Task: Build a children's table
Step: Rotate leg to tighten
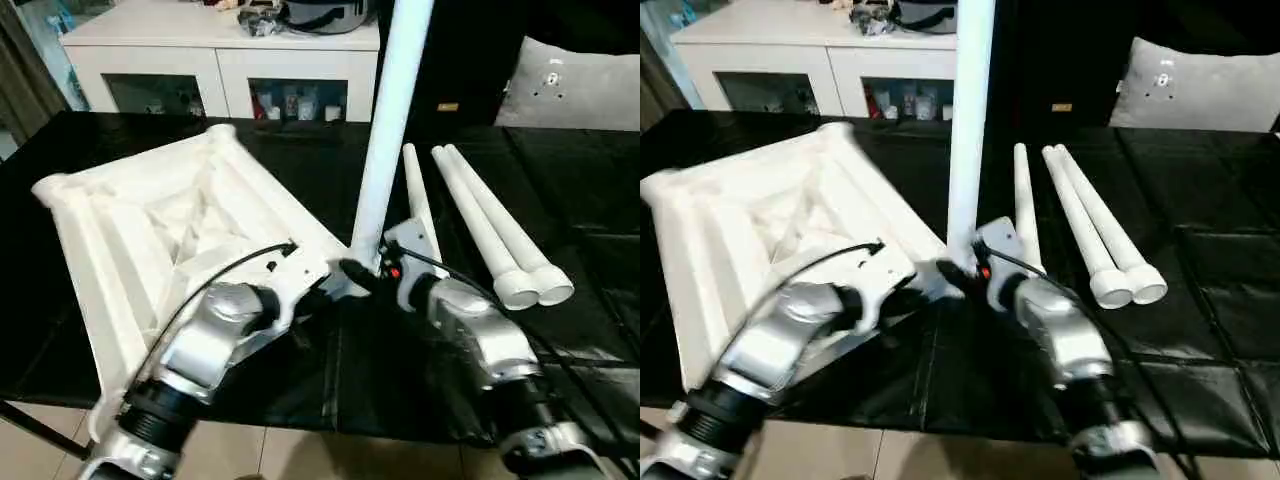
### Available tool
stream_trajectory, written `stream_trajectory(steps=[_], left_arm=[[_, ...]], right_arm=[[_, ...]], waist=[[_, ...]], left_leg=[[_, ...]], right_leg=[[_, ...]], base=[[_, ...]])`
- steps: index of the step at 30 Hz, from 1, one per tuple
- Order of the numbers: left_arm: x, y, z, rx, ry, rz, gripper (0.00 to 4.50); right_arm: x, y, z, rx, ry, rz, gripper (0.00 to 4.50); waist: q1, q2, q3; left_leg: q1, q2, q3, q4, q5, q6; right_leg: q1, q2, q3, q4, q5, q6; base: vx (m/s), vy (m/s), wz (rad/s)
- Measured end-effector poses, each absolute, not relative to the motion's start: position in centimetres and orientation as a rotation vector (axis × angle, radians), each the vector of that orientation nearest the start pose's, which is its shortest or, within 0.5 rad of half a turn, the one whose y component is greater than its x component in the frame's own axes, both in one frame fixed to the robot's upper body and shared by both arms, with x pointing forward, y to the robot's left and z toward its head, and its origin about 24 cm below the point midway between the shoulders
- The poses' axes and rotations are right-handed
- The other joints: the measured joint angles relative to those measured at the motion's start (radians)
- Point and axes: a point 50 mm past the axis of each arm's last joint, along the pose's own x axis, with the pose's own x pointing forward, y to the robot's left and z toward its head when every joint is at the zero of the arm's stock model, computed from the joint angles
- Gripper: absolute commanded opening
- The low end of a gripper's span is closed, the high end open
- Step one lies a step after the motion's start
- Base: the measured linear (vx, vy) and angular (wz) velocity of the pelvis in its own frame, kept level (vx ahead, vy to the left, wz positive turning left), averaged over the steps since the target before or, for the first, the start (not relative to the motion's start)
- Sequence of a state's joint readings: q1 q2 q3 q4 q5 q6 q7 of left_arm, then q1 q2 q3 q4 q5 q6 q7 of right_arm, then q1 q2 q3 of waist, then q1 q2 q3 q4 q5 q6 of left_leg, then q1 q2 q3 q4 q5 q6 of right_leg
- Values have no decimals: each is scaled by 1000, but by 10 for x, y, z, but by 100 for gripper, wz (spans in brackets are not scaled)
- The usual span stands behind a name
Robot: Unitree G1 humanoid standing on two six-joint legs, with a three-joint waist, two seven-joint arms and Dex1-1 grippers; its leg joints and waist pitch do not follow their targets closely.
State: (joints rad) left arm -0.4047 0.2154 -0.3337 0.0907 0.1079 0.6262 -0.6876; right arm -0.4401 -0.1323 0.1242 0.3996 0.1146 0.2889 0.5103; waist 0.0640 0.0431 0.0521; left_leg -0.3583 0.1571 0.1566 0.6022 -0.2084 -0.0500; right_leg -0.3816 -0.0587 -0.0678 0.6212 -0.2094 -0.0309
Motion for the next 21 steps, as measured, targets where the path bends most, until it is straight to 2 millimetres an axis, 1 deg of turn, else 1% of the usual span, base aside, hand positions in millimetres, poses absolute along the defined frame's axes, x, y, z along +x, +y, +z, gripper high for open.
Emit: stream_trajectory(steps=[2, 4, 5, 7, 10, 11, 13, 14, 16, 21], left_arm=[[291, 82, 53, 378, 478, -897, 0], [290, 80, 55, 382, 468, -901, 0], [290, 80, 55, 385, 465, -903, 0], [290, 79, 55, 390, 461, -909, 0], [290, 82, 56, 407, 457, -925, 0], [289, 84, 56, 419, 451, -953, 0], [288, 87, 57, 424, 449, -987, 0], [288, 90, 57, 432, 449, -1010, 0], [287, 96, 57, 442, 453, -1041, 0], [288, 112, 59, 509, 461, -1152, 0]], right_arm=[[319, -104, 42, -37, 294, 669, 346], [317, -106, 37, -40, 307, 657, 372], [317, -107, 37, -48, 302, 657, 385], [316, -109, 37, -55, 295, 662, 390], [313, -115, 38, -72, 285, 679, 428], [310, -120, 38, -96, 282, 707, 434], [308, -125, 39, -112, 284, 739, 439], [305, -129, 41, -130, 281, 779, 445], [300, -136, 42, -156, 281, 837, 445], [288, -157, 52, -260, 299, 1023, 445]], waist=[[1, 0, 0], [5, 1, 0], [9, 1, 0], [13, 1, 0], [19, 1, 0], [24, 1, 0], [26, 1, 0], [29, 1, 0], [35, 1, 0], [45, 1, 0]], left_leg=[[-1, 0, 0, -1, 0, 0], [-5, 0, 0, -1, -1, 1], [-6, 0, 0, -1, -1, 1], [-7, 0, 0, -1, -1, 2], [-8, 0, 0, -1, -1, 3], [-9, 0, 0, -1, -1, 4], [-9, 0, 0, -1, 0, 5], [-9, 0, -1, -1, 2, 8], [-9, 1, -1, -1, 2, 8], [-9, 1, -1, 0, 2, 9]], right_leg=[[0, 0, 0, -2, 0, 0], [-2, 0, -1, -4, 0, 0], [-2, 0, -1, -5, 0, 0], [-3, 0, -1, -6, 1, 0], [-3, 0, -2, -7, 1, 0], [-4, 0, -2, -7, 1, 0], [-6, 0, -2, -7, 1, 0], [-6, 0, -3, -7, 1, 0], [-7, 0, -3, -7, 1, 0], [-7, 0, -3, -7, 1, 0]], base=[[0, 0, 0], [0, 0, 0], [0, 0, 0], [0, 0, 0], [0, 0, 0], [0, 0, 0], [0, 0, 0], [0, 0, 0], [0, 0, 0], [0, 0, 0]])
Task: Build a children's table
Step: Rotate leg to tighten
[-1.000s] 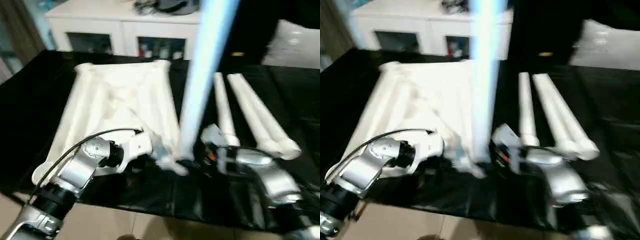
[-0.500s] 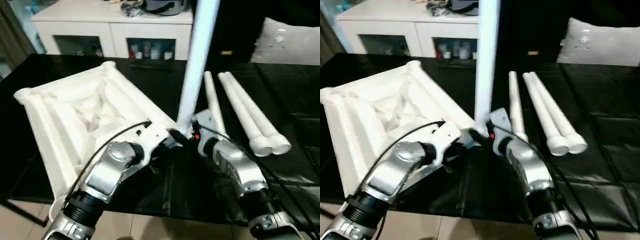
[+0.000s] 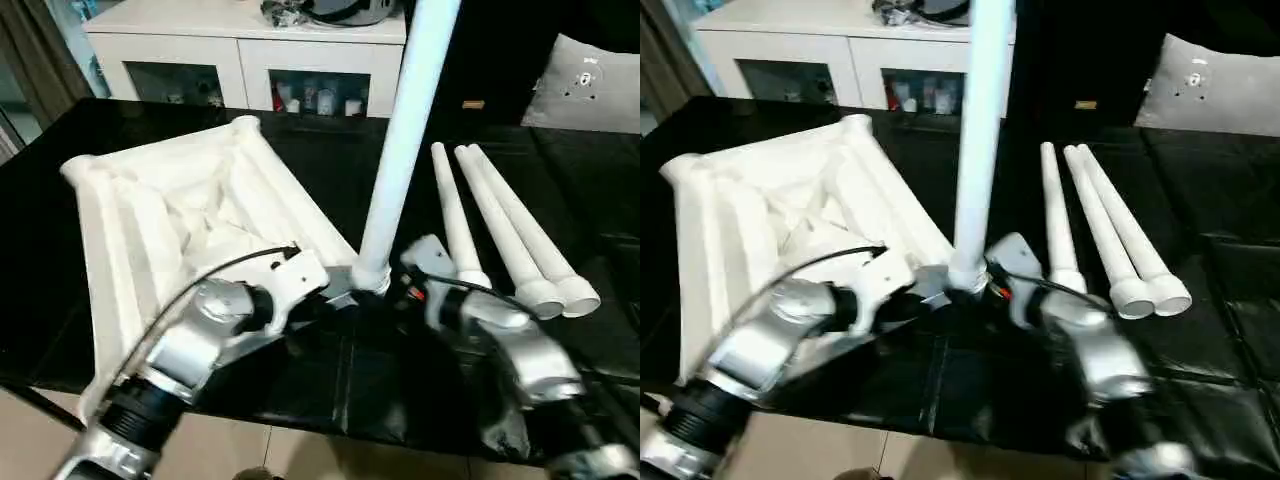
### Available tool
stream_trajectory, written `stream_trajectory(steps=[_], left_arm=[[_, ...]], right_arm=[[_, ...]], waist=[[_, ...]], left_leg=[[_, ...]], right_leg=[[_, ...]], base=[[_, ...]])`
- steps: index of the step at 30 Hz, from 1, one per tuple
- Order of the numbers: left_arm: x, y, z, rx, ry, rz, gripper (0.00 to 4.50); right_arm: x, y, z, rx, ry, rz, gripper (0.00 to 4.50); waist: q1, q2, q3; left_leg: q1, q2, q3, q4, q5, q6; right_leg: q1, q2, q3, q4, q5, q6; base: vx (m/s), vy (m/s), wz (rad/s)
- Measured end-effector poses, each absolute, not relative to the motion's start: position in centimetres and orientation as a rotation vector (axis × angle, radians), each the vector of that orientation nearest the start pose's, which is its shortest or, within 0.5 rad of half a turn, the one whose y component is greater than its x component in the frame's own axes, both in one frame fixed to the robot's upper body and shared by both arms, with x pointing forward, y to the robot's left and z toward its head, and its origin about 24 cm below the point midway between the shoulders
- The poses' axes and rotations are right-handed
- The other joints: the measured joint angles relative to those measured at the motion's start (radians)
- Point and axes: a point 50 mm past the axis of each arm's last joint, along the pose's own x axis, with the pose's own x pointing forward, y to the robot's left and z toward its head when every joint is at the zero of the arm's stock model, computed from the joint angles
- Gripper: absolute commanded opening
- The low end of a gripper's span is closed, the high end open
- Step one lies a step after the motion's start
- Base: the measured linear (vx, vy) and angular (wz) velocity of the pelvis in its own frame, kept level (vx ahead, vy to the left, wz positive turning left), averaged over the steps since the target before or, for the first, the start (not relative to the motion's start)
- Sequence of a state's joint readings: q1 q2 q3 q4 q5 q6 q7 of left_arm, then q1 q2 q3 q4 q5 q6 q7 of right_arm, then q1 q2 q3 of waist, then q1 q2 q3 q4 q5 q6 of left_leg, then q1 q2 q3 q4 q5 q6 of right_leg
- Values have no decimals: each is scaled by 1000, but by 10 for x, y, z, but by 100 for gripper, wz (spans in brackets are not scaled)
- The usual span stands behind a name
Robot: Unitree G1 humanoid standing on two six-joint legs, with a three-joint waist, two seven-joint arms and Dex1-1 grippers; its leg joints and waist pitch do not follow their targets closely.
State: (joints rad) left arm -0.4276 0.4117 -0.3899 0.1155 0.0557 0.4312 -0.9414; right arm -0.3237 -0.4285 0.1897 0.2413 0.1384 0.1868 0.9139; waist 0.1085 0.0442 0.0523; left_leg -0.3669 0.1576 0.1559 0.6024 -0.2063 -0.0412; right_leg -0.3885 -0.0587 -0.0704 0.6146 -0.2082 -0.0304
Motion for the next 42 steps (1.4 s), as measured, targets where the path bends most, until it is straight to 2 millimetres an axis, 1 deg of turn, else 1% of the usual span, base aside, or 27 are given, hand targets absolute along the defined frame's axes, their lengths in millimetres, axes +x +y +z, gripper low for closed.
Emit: stream_trajectory(steps=[2, 7, 8, 11, 13, 14, 15, 16, 17, 18, 21, 23, 25, 27, 28, 29, 32, 37, 40, 42], left_arm=[[288, 118, 59, 533, 456, -1193, 0], [282, 124, 60, 574, 458, -1320, 0], [280, 126, 60, 598, 461, -1368, 0], [281, 130, 62, 635, 470, -1420, 0], [281, 130, 62, 650, 472, -1442, 0], [281, 130, 62, 655, 469, -1452, 0], [281, 130, 62, 657, 467, -1457, 0], [281, 130, 62, 658, 466, -1461, 0], [282, 130, 62, 659, 465, -1464, 0], [282, 130, 62, 660, 463, -1466, 0], [282, 130, 62, 662, 460, -1470, 0], [281, 130, 62, 663, 460, -1472, 0], [281, 130, 62, 663, 459, -1476, 0], [281, 130, 62, 664, 457, -1482, 0], [281, 130, 62, 665, 457, -1483, 0], [281, 130, 62, 665, 456, -1484, 0], [281, 130, 62, 665, 456, -1486, 0], [280, 131, 60, 643, 463, -1474, 0], [278, 129, 59, 572, 468, -1399, 0], [280, 129, 57, 538, 480, -1326, 0]], right_arm=[[286, -162, 53, -280, 312, 1057, 445], [282, -160, 54, -290, 298, 1138, 445], [282, -159, 55, -287, 294, 1161, 445], [279, -155, 55, -278, 292, 1221, 445], [278, -154, 54, -273, 295, 1246, 416], [277, -153, 54, -269, 298, 1263, 416], [276, -152, 54, -261, 300, 1276, 404], [275, -151, 54, -254, 299, 1288, 404], [275, -150, 54, -248, 297, 1300, 384], [274, -149, 54, -244, 296, 1304, 375], [274, -149, 54, -233, 305, 1320, 360], [273, -149, 54, -231, 306, 1322, 326], [273, -149, 53, -229, 307, 1324, 322], [273, -149, 53, -226, 309, 1327, 301], [273, -149, 53, -225, 310, 1328, 301], [273, -149, 53, -224, 311, 1328, 283], [272, -149, 53, -213, 313, 1330, 272], [270, -148, 49, -168, 320, 1322, 268], [269, -142, 45, -132, 318, 1269, 267], [272, -138, 43, -118, 310, 1191, 267]], waist=[[3, 0, 0], [12, 0, 0], [13, 0, 0], [16, 0, 0], [17, 0, 0], [17, 0, 0], [17, 0, 0], [17, 0, 0], [17, 0, 0], [17, 0, 0], [17, -1, 0], [17, -1, 0], [17, -1, 0], [17, -1, 0], [17, -1, -1], [17, -1, -1], [18, -1, -1], [20, -1, -1], [15, -2, -2], [5, -2, -2]], left_leg=[[0, 0, 0, 0, 0, 0], [0, 0, 0, 0, 0, 0], [0, 0, 0, 0, 0, 0], [0, 0, 0, 1, 0, 0], [0, 0, 0, 1, 0, 0], [0, 0, 0, 1, 0, 1], [0, 0, 0, 1, 0, 1], [0, 0, 0, 1, 0, 1], [1, 0, 0, 1, 0, 1], [1, 0, 0, 1, 0, 1], [1, 0, 0, 1, 0, 0], [0, 0, 1, 1, 0, 0], [0, 0, 1, 1, 0, 0], [0, 0, 1, 1, 0, 0], [0, 0, 1, 1, 0, 0], [0, 0, 1, 1, 0, 1], [0, 0, 1, 1, 0, 1], [0, 1, 1, 1, 0, 0], [2, 1, 1, 0, 0, 0], [5, 1, 2, 0, -1, -5]], right_leg=[[0, 0, 0, 0, 0, 0], [0, 0, 0, 0, 0, 0], [0, 0, 0, 0, 0, 0], [0, 0, 0, 1, 0, 0], [0, 0, 0, 1, 0, 0], [0, 0, 0, 1, 0, 0], [1, 0, 0, 1, 0, 0], [1, 0, 0, 1, 0, 0], [1, 0, 0, 1, 0, 0], [1, 0, 0, 1, 0, 0], [1, 0, 0, 1, 0, 0], [1, 0, 0, 1, 0, 0], [1, 0, 0, 1, 0, 0], [1, 0, 0, 1, 0, 0], [1, 0, 0, 1, 0, 0], [1, 0, 0, 1, 0, 0], [1, 0, 0, 1, 0, 0], [2, 0, 0, 1, 0, 0], [5, 0, 0, 1, 0, 0], [6, 0, 0, 2, 0, 0]], base=[[0, 0, 0], [0, 0, 0], [0, 0, 0], [0, 0, 0], [0, 0, 0], [0, 0, 0], [0, 0, 0], [0, 0, 0], [0, 0, 0], [0, 0, 0], [0, 0, 0], [0, 0, 0], [0, 0, 0], [0, 0, 0], [0, 0, 0], [0, 0, 0], [0, 0, 0], [0, 0, 0], [0, 0, 0], [0, 0, 0]])
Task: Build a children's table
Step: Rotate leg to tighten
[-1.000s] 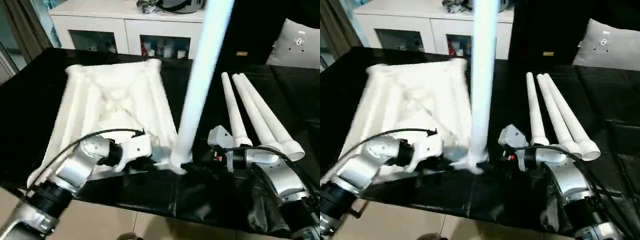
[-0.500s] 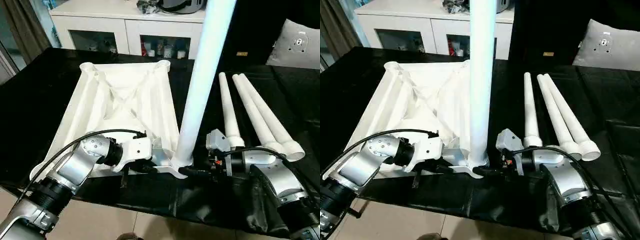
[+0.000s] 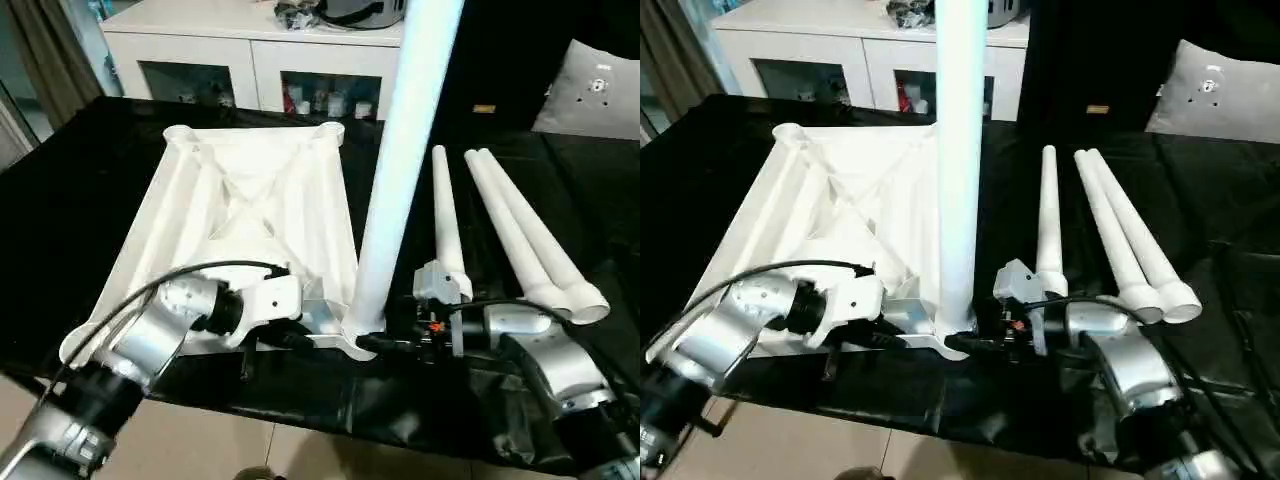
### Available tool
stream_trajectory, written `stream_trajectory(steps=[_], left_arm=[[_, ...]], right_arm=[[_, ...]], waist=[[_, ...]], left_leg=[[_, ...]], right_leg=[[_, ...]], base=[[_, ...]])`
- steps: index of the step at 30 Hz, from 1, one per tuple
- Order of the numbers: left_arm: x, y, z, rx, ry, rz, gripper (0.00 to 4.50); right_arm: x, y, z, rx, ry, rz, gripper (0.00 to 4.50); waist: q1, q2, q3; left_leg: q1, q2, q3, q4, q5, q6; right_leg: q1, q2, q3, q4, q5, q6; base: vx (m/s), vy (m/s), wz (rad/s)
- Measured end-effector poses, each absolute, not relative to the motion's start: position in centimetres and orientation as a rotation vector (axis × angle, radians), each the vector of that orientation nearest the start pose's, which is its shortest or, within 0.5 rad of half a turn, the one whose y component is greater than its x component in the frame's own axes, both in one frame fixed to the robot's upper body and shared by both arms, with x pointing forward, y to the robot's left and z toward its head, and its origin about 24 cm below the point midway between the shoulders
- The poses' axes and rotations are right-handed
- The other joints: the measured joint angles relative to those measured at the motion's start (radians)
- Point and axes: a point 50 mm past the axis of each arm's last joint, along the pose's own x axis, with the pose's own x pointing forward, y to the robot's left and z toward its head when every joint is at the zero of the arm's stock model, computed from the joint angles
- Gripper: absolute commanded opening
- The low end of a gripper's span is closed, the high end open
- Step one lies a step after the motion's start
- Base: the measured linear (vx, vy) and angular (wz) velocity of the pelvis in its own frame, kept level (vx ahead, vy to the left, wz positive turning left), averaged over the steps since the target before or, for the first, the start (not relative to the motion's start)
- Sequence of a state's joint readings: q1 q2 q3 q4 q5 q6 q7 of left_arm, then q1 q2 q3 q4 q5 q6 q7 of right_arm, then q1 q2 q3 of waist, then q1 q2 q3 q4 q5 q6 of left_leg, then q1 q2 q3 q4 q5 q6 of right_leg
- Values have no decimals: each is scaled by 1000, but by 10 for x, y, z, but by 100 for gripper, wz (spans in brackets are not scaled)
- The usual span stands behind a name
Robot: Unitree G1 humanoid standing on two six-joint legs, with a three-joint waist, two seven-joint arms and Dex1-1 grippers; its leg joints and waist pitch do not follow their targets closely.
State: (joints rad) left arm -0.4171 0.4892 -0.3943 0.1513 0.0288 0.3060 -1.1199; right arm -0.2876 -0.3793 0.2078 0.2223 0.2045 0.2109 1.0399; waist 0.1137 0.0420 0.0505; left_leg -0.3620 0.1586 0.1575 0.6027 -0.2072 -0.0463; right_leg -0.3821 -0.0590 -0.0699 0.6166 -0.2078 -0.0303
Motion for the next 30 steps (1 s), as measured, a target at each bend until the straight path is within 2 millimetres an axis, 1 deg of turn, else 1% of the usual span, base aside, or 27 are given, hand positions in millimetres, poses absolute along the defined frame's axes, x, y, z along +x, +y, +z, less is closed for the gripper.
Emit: stream_trajectory(steps=[1, 3, 5, 6, 8, 11, 12, 13, 15, 16, 17, 18, 19, 21, 22, 24, 25, 27, 28, 30], left_arm=[[281, 128, 56, 526, 485, -1293, 0], [283, 123, 54, 467, 493, -1183, 0], [288, 111, 52, 408, 493, -1050, 0], [289, 107, 52, 393, 492, -1012, 0], [288, 97, 52, 361, 487, -964, 0], [289, 89, 52, 341, 485, -893, 0], [289, 87, 52, 342, 482, -878, 0], [289, 85, 53, 342, 480, -866, 0], [289, 83, 54, 343, 474, -860, 0], [289, 82, 55, 344, 471, -862, 0], [289, 82, 56, 345, 465, -864, 0], [289, 82, 57, 346, 461, -866, 0], [289, 81, 57, 352, 457, -871, 0], [289, 84, 59, 375, 454, -883, 0], [289, 85, 59, 384, 451, -894, 0], [288, 88, 59, 399, 451, -923, 0], [288, 89, 59, 406, 452, -936, 0], [287, 92, 59, 421, 449, -971, 0], [287, 93, 59, 426, 447, -986, 0], [285, 100, 59, 451, 451, -1044, 0]], right_arm=[[274, -135, 41, -108, 308, 1150, 267], [283, -129, 38, -72, 299, 1031, 267], [295, -121, 35, -34, 289, 885, 267], [299, -118, 36, -28, 285, 837, 267], [303, -115, 35, -15, 281, 772, 267], [311, -108, 36, -24, 272, 702, 266], [312, -106, 36, -22, 268, 686, 301], [313, -106, 36, -20, 263, 674, 301], [313, -107, 37, -5, 251, 662, 339], [313, -108, 36, 0, 252, 660, 339], [312, -108, 36, 3, 253, 659, 355], [312, -109, 35, 3, 253, 659, 355], [312, -111, 36, -1, 249, 663, 367], [311, -116, 36, -25, 239, 677, 385], [310, -120, 37, -45, 231, 688, 393], [306, -126, 35, -79, 233, 727, 421], [305, -128, 35, -90, 233, 740, 421], [303, -133, 39, -125, 228, 789, 437], [302, -135, 41, -143, 222, 810, 437], [300, -150, 50, -202, 208, 879, 444]], waist=[[-5, 0, 0], [-26, -2, 1], [-42, -4, 3], [-50, -5, 3], [-56, -7, 3], [-54, -8, 3], [-52, -8, 3], [-51, -8, 3], [-48, -8, 3], [-46, -8, 3], [-42, -8, 3], [-38, -8, 3], [-36, -8, 3], [-29, -8, 3], [-27, -8, 3], [-24, -8, 3], [-24, -8, 3], [-23, -7, 3], [-21, -6, 4], [-14, -6, 4]], left_leg=[[3, 0, 1, 0, 0, -1], [6, 0, 2, 0, 1, -2], [7, 1, 2, -1, 2, -4], [6, 1, 2, -1, 2, -4], [5, 1, 2, -1, 2, -4], [4, 1, 2, -3, 2, -4], [4, 1, 2, -4, 2, -4], [3, 1, 2, -5, 2, -4], [1, 2, 2, -6, 2, -2], [-1, 2, 2, -6, 4, 2], [-5, 2, 2, -6, 5, 3], [-6, 2, 2, -5, 4, 4], [-6, 2, 2, -4, 4, 4], [-10, 2, 2, -3, 4, 5], [-10, 2, 2, -2, 4, 5], [-10, 2, 2, -2, 4, 5], [-10, 2, 2, -2, 4, 5], [-10, 2, 2, -2, 4, 5], [-10, 2, 2, -1, 4, 5], [-9, 2, 2, -1, 4, 5]], right_leg=[[0, 0, 1, 0, 0, 1], [3, 0, 1, 0, -2, 4], [1, 0, 1, -1, -2, 5], [1, 0, 0, -3, -1, 5], [1, 0, 0, -4, 0, 5], [-1, 0, 0, -3, 3, 2], [-1, 0, 0, -3, 5, -1], [-1, 0, 0, -4, 5, 0], [-3, 0, -1, -4, 4, 1], [-5, 0, -1, -4, 4, 1], [-7, 0, -1, -5, 4, 1], [-10, 0, -1, -5, 4, 1], [-12, 0, -1, -4, 4, 1], [-17, 0, -1, -3, 4, 0], [-18, 0, -1, -3, 4, 0], [-18, 0, -1, -3, 4, 0], [-18, 0, -1, -2, 4, 0], [-17, 0, -1, -2, 5, 0], [-17, 0, -1, -2, 5, 0], [-16, 0, -1, -2, 5, 0]], base=[[0, 0, 0], [0, 0, 0], [0, 0, 0], [0, 0, 0], [0, 0, 0], [0, 0, 0], [0, 0, 0], [0, 0, 0], [0, 0, 0], [0, 0, 0], [0, 0, 0], [0, 0, 0], [0, 0, 0], [0, 0, 0], [0, 0, 0], [0, 0, 0], [0, 0, 0], [0, 0, 0], [0, 0, 0], [0, 0, 0]])
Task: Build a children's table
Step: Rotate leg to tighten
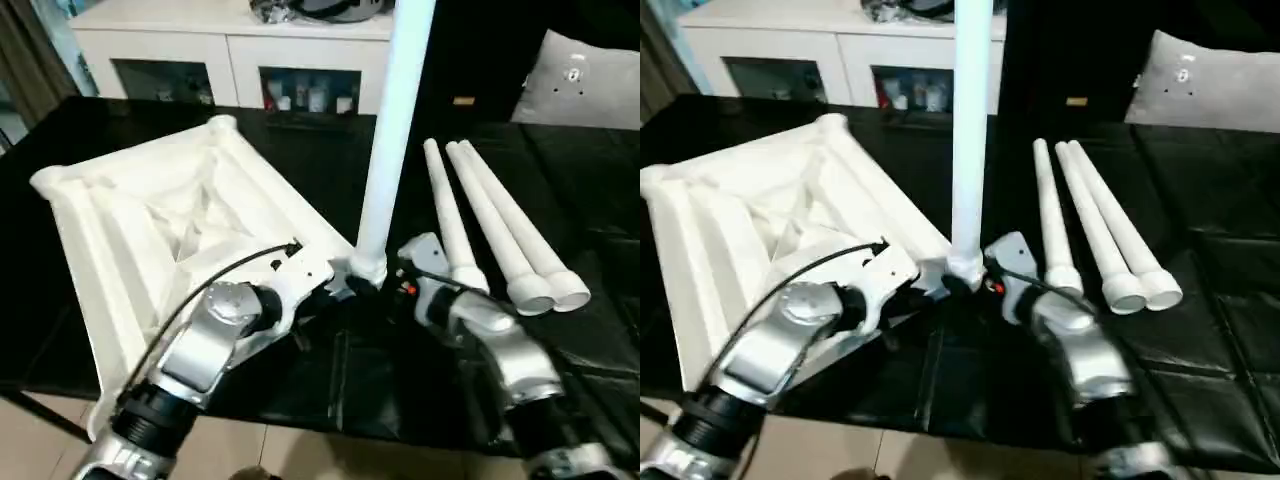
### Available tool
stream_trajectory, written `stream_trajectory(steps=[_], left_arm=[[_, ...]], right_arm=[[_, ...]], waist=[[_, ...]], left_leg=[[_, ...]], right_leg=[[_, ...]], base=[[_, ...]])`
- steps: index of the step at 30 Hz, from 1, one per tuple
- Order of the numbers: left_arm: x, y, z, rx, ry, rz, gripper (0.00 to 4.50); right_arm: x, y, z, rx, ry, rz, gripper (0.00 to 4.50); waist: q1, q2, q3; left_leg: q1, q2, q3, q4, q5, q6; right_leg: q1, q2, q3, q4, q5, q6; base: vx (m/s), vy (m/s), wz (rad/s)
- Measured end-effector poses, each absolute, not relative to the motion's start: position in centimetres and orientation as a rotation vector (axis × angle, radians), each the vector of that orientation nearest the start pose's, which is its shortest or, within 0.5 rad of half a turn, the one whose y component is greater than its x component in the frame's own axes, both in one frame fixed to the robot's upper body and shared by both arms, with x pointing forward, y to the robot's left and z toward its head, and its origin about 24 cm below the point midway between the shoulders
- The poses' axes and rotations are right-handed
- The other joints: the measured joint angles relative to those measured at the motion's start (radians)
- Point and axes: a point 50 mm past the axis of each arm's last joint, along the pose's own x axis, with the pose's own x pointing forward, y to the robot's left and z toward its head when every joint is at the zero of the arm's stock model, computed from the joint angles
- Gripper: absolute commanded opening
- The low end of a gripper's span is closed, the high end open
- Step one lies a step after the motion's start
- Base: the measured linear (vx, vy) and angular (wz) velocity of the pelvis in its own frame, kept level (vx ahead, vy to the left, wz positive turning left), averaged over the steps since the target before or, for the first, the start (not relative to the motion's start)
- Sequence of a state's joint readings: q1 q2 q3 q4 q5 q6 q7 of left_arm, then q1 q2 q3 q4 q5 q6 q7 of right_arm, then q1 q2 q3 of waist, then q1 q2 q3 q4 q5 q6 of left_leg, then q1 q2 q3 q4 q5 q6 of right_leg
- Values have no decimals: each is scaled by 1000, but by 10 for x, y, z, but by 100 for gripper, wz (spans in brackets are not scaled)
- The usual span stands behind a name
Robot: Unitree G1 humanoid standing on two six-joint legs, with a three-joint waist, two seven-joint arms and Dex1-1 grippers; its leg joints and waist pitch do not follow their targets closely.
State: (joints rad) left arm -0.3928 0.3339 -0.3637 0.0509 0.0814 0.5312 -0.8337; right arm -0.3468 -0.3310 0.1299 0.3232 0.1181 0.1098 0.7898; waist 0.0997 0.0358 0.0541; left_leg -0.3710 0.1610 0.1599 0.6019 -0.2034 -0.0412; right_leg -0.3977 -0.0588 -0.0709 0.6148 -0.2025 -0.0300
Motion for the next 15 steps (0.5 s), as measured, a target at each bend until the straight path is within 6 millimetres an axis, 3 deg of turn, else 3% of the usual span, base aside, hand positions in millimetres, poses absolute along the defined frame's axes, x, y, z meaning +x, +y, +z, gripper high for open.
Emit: stream_trajectory(steps=[6, 15], left_arm=[[282, 113, 60, 512, 447, -1198, 0], [278, 125, 64, 623, 462, -1440, 0]], right_arm=[[288, -165, 58, -227, 227, 1062, 444], [277, -161, 57, -298, 276, 1322, 444]], waist=[[13, 0, 0], [26, 0, 0]], left_leg=[[1, 0, 0, 0, 0, 0], [1, 0, 0, 1, 0, 0]], right_leg=[[2, 0, 0, 0, 0, 0], [2, 0, 0, 1, 0, 0]], base=[[0, 0, 0], [0, 0, 0]])
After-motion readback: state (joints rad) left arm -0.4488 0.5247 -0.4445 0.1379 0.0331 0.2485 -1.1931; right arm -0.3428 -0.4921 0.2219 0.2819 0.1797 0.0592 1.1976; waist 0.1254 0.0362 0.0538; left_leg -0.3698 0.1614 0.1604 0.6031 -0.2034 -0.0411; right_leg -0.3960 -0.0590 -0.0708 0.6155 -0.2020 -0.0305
